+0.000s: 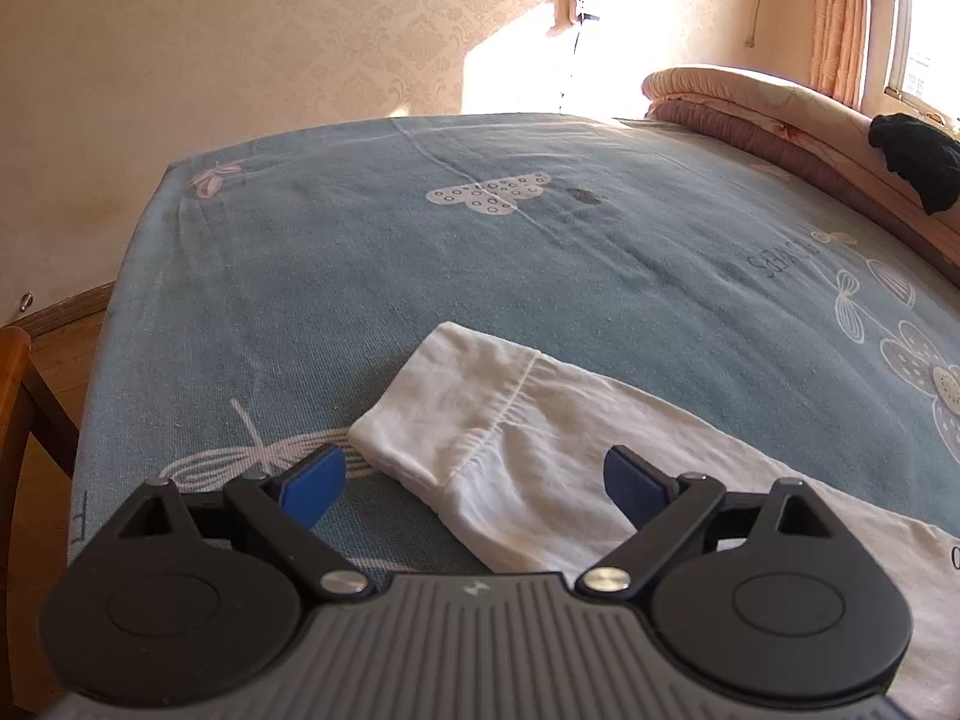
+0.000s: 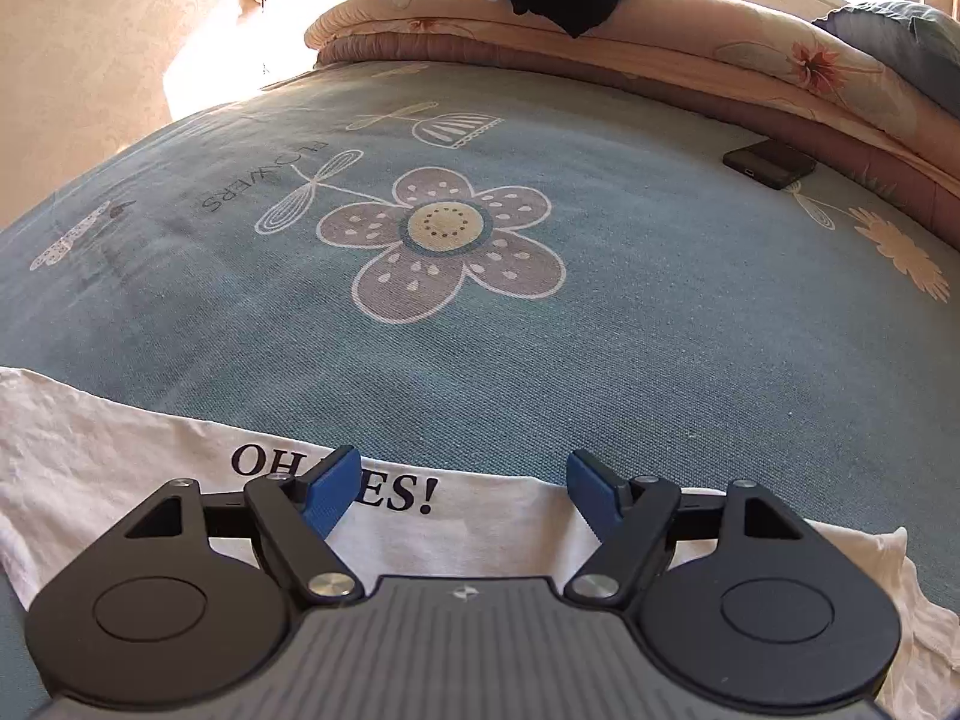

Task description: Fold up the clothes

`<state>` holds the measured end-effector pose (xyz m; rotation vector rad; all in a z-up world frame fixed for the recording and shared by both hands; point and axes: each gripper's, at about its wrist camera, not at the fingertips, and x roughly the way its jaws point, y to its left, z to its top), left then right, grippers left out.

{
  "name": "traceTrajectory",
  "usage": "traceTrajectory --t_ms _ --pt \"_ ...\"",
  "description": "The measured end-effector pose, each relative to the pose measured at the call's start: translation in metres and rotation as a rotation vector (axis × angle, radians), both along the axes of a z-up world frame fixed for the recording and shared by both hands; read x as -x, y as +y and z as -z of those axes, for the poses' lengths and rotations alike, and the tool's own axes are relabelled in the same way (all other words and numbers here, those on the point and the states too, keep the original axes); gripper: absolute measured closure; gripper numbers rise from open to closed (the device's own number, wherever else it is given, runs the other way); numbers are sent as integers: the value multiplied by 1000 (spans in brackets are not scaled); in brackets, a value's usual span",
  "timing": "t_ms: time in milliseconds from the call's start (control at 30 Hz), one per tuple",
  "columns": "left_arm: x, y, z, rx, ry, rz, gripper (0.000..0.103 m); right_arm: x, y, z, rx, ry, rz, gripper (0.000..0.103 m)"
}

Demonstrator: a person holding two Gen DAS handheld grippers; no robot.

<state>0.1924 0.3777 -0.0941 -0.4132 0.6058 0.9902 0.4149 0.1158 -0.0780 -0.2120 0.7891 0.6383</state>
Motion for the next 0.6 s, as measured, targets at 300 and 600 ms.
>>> traceTrajectory --t_ms 300,600 --pt "0 -2 -4 9 -26 27 10 77 -27 -23 102 -83 -175 87" --pt "-1 -3 -4 19 -32 33 10 119 -29 7 161 -78 -255 90"
